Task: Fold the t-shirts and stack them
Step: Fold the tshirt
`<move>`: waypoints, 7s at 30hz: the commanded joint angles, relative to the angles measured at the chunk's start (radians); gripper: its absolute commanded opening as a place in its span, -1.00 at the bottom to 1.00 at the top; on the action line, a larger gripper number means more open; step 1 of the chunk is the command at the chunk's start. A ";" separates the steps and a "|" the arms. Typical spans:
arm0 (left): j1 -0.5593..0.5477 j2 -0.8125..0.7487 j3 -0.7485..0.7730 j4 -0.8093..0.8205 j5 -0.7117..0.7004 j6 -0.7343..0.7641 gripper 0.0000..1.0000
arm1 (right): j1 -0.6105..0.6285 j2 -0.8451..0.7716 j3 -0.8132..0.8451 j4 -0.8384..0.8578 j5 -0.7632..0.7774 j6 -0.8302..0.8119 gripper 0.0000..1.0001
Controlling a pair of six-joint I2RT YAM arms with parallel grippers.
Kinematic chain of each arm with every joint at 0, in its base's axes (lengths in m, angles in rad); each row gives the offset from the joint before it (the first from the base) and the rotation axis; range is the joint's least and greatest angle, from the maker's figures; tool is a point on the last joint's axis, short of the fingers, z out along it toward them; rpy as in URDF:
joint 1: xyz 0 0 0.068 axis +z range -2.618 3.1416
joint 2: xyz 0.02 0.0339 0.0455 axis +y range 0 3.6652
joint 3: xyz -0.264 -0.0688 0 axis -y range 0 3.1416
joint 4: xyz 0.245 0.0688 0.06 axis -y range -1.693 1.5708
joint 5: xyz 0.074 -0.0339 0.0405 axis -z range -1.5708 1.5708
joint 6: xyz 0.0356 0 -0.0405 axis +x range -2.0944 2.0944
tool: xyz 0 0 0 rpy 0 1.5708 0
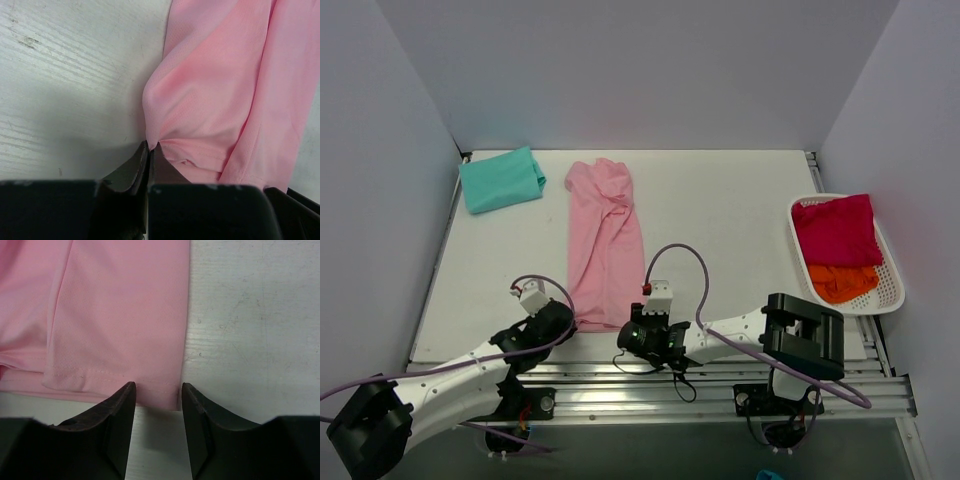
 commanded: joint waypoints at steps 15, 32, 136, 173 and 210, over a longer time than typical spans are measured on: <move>-0.008 -0.067 0.006 -0.071 0.057 0.019 -0.95 | 0.039 -0.081 -0.092 -0.101 0.075 0.110 -1.00; -0.038 -0.258 0.117 -0.308 0.151 0.068 -0.95 | 0.156 -0.275 -0.014 -0.534 0.209 0.272 -1.00; 0.667 0.942 0.588 0.618 0.448 0.363 0.98 | -0.516 0.506 0.538 0.336 -0.537 -0.271 0.99; 0.519 0.404 0.379 0.359 0.300 0.279 -0.95 | -0.501 0.076 0.180 0.203 -0.353 -0.341 -1.00; 0.365 -0.204 0.500 -0.261 0.292 0.275 -0.95 | -0.147 -0.488 0.134 -0.309 -0.106 -0.168 -1.00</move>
